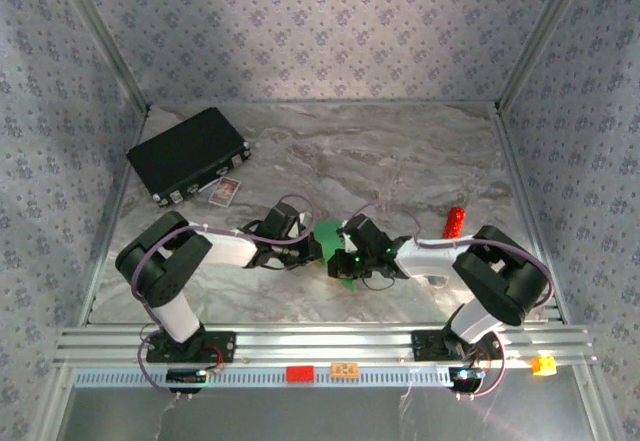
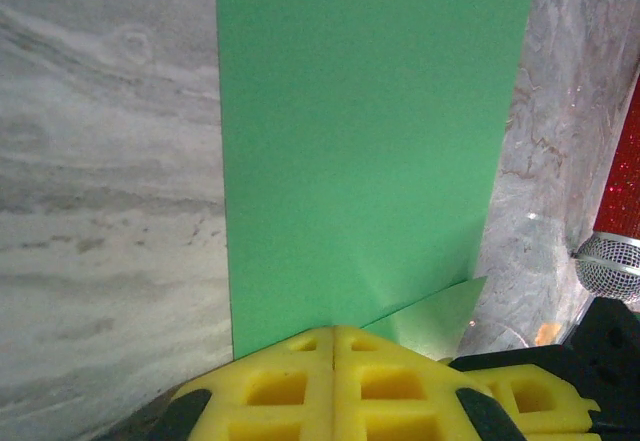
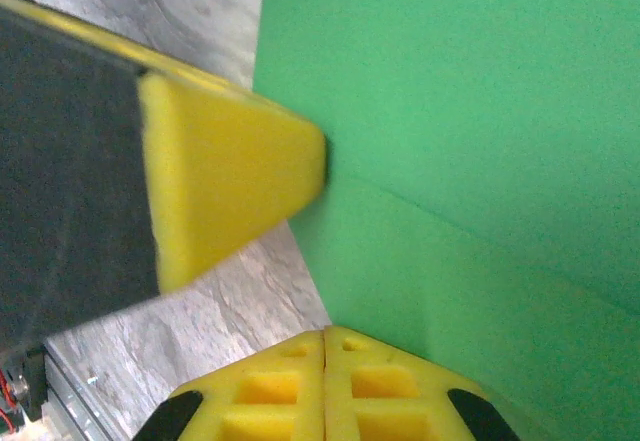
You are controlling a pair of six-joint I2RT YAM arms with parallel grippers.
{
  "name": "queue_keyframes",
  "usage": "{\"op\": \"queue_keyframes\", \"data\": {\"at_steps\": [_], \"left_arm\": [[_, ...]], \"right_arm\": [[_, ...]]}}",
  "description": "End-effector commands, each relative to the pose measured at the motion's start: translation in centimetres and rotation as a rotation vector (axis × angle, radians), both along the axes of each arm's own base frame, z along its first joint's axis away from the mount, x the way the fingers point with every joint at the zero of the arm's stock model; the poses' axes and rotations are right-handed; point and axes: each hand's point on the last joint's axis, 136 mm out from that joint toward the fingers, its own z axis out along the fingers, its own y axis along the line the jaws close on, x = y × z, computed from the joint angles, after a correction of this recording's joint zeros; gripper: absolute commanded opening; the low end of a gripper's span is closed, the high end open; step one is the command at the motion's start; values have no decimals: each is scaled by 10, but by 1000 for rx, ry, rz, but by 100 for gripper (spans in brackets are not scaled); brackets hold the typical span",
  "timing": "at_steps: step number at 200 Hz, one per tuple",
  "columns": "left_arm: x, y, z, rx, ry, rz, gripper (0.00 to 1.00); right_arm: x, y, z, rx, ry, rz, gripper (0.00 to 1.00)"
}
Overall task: Fold a paper plane with a square sheet of paper (pick it up from the middle)
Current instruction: Third fold the triangle at the center of the table.
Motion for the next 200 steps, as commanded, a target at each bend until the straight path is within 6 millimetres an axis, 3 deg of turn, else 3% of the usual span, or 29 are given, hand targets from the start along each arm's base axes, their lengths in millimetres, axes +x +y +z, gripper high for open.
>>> {"op": "queue_keyframes", "data": {"at_steps": [1,111,160,200], "left_arm": [[-7,16,-28,103,49,14,0],[-7,16,-31,105,60,22,0],[-7,15,-30,104,61,20,0],[-8,15,-31,106,65,16,0]], "right_arm": [[-22,-20,-13,-38,63,-2,10],[-57,-75,-11,-59,48,-38,15],[-36,-49,38,66,-62,-7,16],[-15,-17,44,94,-52,36,15]]}}
